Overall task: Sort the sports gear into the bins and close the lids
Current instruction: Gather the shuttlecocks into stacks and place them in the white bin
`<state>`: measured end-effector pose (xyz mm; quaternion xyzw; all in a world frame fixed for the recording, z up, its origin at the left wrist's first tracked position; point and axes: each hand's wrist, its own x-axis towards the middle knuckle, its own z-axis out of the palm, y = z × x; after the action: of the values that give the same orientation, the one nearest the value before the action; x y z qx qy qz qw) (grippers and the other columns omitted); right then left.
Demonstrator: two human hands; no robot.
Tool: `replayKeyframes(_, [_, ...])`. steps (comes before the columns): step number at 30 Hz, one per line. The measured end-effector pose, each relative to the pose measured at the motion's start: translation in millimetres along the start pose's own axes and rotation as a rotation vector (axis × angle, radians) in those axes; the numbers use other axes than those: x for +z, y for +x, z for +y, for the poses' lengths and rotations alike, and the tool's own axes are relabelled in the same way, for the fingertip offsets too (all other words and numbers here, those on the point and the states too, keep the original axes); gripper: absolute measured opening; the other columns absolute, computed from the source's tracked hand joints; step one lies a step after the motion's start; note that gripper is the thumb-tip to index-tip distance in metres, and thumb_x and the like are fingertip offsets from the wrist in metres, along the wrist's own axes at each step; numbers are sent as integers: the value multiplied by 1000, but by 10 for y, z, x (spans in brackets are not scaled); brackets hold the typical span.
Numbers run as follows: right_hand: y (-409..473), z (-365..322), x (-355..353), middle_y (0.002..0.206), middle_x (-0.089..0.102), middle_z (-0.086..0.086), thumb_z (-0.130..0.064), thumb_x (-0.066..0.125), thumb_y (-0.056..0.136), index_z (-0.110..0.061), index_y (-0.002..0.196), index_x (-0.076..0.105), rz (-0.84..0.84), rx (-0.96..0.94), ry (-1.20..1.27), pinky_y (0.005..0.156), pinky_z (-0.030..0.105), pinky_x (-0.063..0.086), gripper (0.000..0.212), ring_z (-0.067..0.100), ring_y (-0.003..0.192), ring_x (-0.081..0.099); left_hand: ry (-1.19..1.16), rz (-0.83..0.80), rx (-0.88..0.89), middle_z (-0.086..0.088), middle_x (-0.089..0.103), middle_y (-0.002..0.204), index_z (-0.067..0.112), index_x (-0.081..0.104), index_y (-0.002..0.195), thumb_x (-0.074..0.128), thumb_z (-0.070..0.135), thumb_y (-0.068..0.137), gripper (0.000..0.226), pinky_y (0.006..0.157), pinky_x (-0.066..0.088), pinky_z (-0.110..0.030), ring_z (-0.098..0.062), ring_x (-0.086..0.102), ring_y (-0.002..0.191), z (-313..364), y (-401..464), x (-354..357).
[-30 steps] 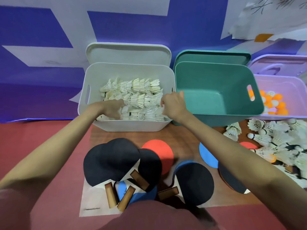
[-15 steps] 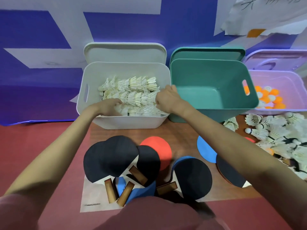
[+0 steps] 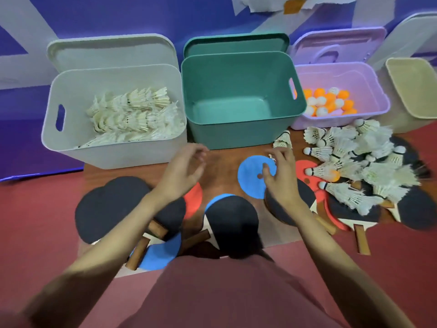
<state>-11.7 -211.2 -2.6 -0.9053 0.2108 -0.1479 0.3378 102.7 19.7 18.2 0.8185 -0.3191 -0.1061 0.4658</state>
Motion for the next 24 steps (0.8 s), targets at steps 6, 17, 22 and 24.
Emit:
replayKeyframes(6, [-292, 1007, -613, 114, 47, 16, -4, 55, 80, -6, 119, 57, -45, 188, -116, 101, 44, 40, 39, 32, 112, 46, 58, -264, -11, -2, 56, 108, 11, 57, 114, 62, 2, 79, 36, 88, 43, -24, -10, 54, 95, 335, 135, 1043])
replayKeyframes(17, [169, 1762, -851, 125, 46, 17, -20, 63, 86, -8, 134, 45, -313, 178, -101, 101, 32, 36, 52, 32, 118, 47, 404, -299, -350, -15, 55, 122, 6, 52, 124, 59, 12, 83, 43, 92, 43, -37, -32, 52, 112, 367, 992, 2177])
replayKeyframes(22, [729, 1606, -420, 140, 30, 22, -34, 71, 80, -11, 148, 17, -454, 71, -172, 103, 41, 37, 90, 39, 126, 39, 409, -227, -447, -17, 56, 118, 1, 54, 118, 59, 10, 82, 37, 89, 45, -37, -32, 54, 109, 297, 1099, 2262])
replayKeyframes(24, [928, 1556, -238, 147, 17, 26, -37, 73, 78, -15, 151, 9, -483, 71, -251, 101, 41, 38, 100, 44, 125, 39, 406, -211, -462, -16, 57, 115, 0, 54, 115, 60, 9, 82, 34, 83, 45, -35, -32, 55, 106, 290, 1073, 2263])
